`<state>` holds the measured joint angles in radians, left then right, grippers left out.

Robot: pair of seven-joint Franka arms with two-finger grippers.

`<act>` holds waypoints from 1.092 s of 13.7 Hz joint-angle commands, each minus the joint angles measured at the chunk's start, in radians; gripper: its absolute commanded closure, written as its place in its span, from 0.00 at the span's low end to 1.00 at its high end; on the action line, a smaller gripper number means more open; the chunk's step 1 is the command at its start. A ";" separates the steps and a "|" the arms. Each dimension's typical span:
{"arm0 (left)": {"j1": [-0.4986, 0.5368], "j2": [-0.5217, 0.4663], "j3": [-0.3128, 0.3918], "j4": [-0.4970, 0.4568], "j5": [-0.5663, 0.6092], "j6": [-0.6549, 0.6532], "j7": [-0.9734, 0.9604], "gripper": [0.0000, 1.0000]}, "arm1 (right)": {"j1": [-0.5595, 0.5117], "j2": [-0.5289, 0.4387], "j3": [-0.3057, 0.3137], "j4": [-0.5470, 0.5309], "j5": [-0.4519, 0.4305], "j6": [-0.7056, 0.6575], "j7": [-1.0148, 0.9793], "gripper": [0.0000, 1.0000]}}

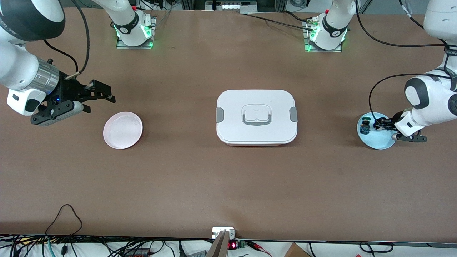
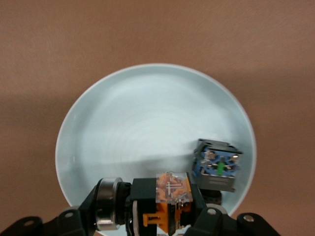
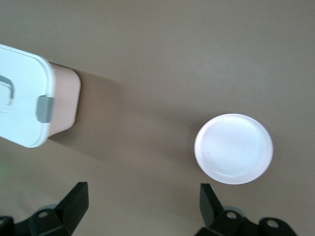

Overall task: Transfer orange switch to right arm and place
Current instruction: 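Lift the orange switch with the left gripper while the right gripper advances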

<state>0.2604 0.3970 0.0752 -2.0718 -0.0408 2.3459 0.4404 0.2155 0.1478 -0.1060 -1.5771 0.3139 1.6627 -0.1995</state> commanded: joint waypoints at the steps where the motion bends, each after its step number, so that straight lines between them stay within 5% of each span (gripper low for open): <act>1: -0.023 -0.128 0.003 -0.013 -0.008 -0.075 -0.003 1.00 | -0.051 -0.014 0.003 -0.027 0.164 -0.059 -0.040 0.00; 4: -0.041 -0.210 0.003 -0.007 -0.008 -0.120 0.009 1.00 | -0.140 0.001 0.003 -0.115 0.469 -0.135 -0.072 0.00; 8: -0.099 -0.283 0.003 0.060 -0.013 -0.212 0.011 1.00 | -0.229 0.143 0.003 -0.196 0.836 -0.288 -0.283 0.00; 11: -0.121 -0.290 0.000 0.110 -0.075 -0.275 0.084 1.00 | -0.237 0.245 0.005 -0.256 1.046 -0.403 -0.363 0.00; 15: -0.122 -0.284 0.001 0.114 -0.255 -0.289 0.306 1.00 | -0.139 0.265 0.014 -0.294 1.223 -0.359 -0.359 0.00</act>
<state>0.1392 0.1091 0.0717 -1.9720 -0.2145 2.0787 0.6292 0.0197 0.4338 -0.0922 -1.8439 1.4586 1.2772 -0.5612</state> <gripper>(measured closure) 0.278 0.000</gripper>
